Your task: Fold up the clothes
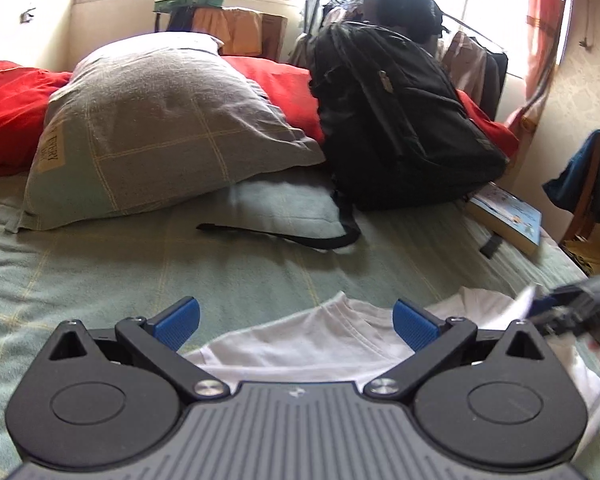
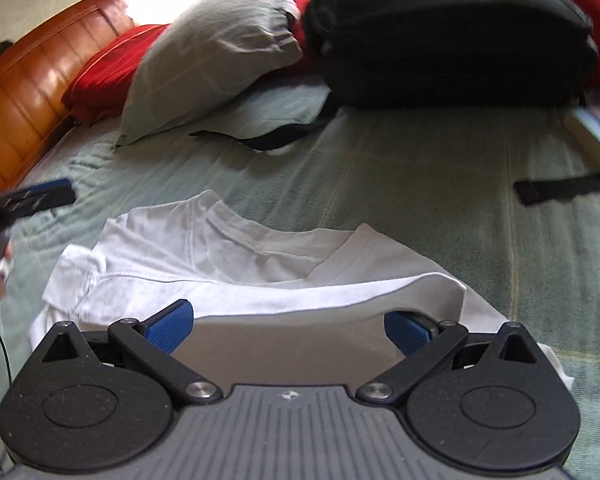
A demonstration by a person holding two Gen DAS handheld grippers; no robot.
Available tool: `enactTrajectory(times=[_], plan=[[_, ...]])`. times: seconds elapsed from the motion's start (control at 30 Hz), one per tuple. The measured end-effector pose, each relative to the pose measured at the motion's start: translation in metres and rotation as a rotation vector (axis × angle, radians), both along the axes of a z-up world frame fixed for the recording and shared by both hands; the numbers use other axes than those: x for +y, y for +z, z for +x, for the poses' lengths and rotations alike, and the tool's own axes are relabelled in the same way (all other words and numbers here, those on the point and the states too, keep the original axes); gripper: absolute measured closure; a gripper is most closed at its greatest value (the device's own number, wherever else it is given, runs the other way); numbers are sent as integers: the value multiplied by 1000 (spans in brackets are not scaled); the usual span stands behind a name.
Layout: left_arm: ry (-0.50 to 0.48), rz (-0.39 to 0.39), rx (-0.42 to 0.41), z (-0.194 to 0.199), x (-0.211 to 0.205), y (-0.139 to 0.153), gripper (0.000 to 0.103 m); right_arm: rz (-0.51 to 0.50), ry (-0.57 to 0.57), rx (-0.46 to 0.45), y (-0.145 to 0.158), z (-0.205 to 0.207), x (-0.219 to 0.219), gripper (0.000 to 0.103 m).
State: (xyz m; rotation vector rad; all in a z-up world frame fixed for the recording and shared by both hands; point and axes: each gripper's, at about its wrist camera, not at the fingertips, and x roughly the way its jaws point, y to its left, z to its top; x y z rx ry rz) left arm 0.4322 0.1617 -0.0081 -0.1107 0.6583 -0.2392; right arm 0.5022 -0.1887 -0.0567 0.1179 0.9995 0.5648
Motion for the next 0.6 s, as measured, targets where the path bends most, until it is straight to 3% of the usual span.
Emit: enactTrajectory(times=[0.13, 0.23, 0.37, 0.5, 0.6], plan=[[-66, 34, 7, -28, -4, 1, 1, 122, -32, 118, -1, 14, -17, 0], [-134, 35, 34, -54, -8, -5, 1, 190, -19, 150, 11, 0, -30, 0], [-262, -3, 94, -73, -27, -21, 1, 189, 26, 147, 20, -32, -40, 0], [-389, -39, 154, -93, -46, -36, 1, 223, 57, 200, 13, -64, -44, 0], [-421, -11, 178, -90, -62, -49, 1, 236, 86, 215, 2, -85, -41, 0]])
